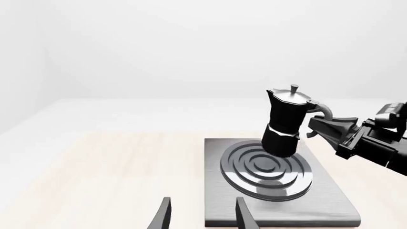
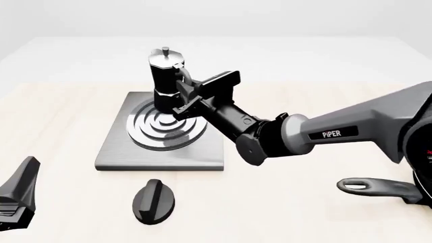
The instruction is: Put the moka pot on the stove.
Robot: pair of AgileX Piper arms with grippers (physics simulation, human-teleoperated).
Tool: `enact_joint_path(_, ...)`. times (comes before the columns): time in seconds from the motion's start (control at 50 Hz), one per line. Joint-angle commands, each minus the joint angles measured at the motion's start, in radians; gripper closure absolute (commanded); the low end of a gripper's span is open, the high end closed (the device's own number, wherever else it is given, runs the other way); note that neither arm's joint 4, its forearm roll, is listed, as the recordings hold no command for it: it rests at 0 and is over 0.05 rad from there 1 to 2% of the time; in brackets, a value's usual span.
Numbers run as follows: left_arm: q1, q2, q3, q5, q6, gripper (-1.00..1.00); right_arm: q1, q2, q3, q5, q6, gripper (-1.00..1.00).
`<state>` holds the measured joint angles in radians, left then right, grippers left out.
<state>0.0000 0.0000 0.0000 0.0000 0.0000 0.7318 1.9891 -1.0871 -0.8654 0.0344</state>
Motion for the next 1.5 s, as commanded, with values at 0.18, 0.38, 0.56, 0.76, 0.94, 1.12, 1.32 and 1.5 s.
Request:
enact_joint_path(0.18, 0.000, 0.000, 0.000, 0.000, 0.000, -1.00, 0.006, 0.035, -0.032, 0.001, 0.009, 1.00)
enact_joint_path(0.38, 0.000, 0.000, 0.000, 0.000, 0.000, -1.00, 0.010, 0.047, -0.039, 0.010, 0.010, 1.00)
enact_joint_path(0.56, 0.000, 0.000, 0.000, 0.000, 0.000, -1.00, 0.008, 0.061, -0.043, 0.012, 0.009, 1.00)
enact_joint_path(0.76, 0.000, 0.000, 0.000, 0.000, 0.000, -1.00, 0.012, 0.059, -0.041, 0.018, 0.009, 1.00)
enact_joint_path(0.94, 0.000, 0.000, 0.000, 0.000, 0.000, -1.00, 0.015, 0.069, -0.043, 0.024, 0.006, 1.00)
enact_joint_path(1.12, 0.000, 0.000, 0.000, 0.000, 0.000, -1.00, 0.021, 0.078, -0.046, 0.029, 0.007, 1.00)
enact_joint_path(1.32, 0.000, 0.000, 0.000, 0.000, 0.000, -1.00, 0.020, 0.088, -0.050, 0.034, 0.006, 1.00)
enact_joint_path(1.5, 0.000, 0.000, 0.000, 0.000, 0.000, -1.00, 0.021, 0.096, -0.054, 0.037, 0.008, 1.00)
